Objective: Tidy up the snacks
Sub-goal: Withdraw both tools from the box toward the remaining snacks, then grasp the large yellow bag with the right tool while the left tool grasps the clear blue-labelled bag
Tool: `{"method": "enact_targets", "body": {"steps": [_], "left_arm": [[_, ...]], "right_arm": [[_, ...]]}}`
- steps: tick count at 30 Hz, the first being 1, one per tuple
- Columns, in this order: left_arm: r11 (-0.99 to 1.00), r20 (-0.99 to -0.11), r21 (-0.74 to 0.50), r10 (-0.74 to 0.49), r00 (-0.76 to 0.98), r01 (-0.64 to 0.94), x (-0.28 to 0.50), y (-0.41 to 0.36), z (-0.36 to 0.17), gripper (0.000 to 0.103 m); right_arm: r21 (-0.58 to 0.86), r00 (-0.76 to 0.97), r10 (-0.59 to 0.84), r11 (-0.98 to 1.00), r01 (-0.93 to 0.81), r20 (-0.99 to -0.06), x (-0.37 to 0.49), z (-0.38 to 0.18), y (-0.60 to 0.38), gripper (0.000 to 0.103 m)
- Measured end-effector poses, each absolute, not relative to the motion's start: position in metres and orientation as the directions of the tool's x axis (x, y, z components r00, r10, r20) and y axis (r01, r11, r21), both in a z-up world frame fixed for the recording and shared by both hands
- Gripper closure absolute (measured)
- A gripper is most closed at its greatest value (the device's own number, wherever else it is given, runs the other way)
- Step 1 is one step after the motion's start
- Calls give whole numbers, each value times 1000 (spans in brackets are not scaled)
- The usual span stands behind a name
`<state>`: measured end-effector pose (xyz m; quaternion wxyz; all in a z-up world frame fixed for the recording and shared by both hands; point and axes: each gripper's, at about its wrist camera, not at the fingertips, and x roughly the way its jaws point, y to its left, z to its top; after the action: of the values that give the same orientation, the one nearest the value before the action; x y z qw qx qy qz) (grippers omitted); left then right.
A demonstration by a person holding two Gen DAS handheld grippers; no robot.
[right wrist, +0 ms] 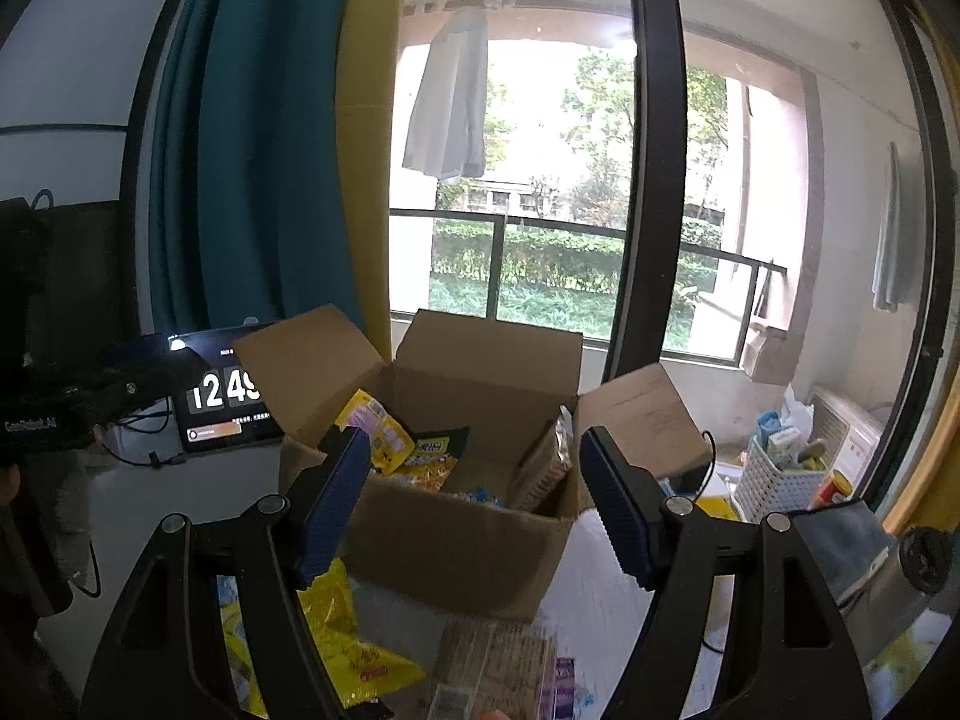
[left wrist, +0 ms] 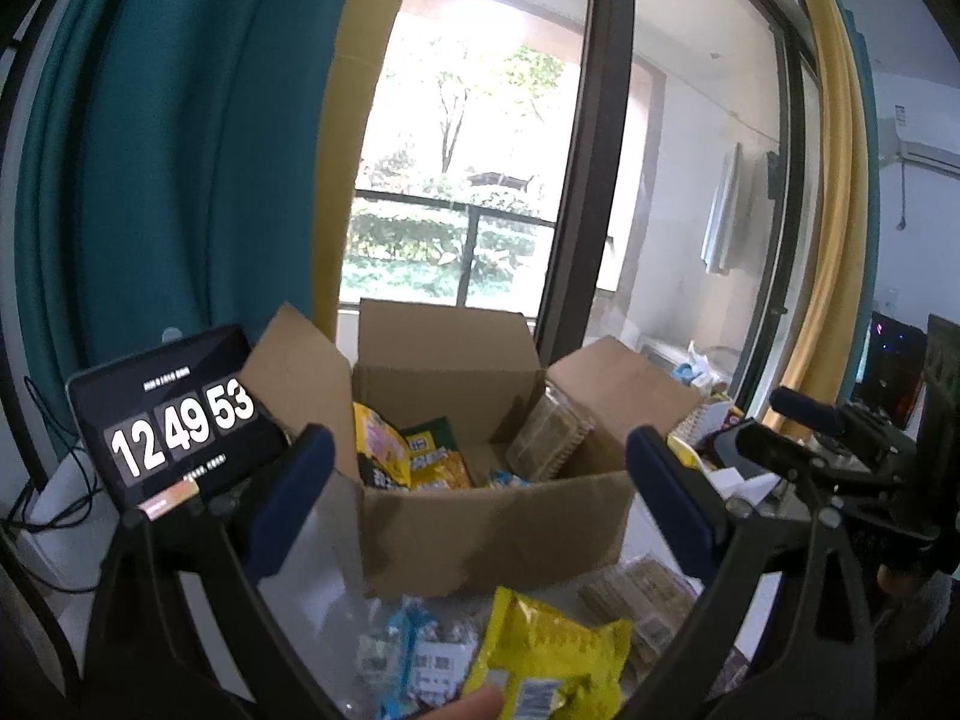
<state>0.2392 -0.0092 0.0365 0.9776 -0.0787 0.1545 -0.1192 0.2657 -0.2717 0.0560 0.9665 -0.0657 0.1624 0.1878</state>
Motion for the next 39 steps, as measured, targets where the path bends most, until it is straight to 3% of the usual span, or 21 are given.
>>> {"method": "enact_targets", "body": {"steps": [17,31,39], "left_arm": [[956,-403,-217,-272,874,198,218,-21,-18,4],[957,-521,-257,-252,816,132,220,5,-75,4],[959,-525,-267,-229,820,97,217,27,-79,4]], "right_arm": [[-29,854,331,927,-373,-402,247,22,-283,28],[-9,743,402,876,-482,-535,253,-25,-246,28],[5,614,463,801,-599,-639,263,-51,-205,15]]}}
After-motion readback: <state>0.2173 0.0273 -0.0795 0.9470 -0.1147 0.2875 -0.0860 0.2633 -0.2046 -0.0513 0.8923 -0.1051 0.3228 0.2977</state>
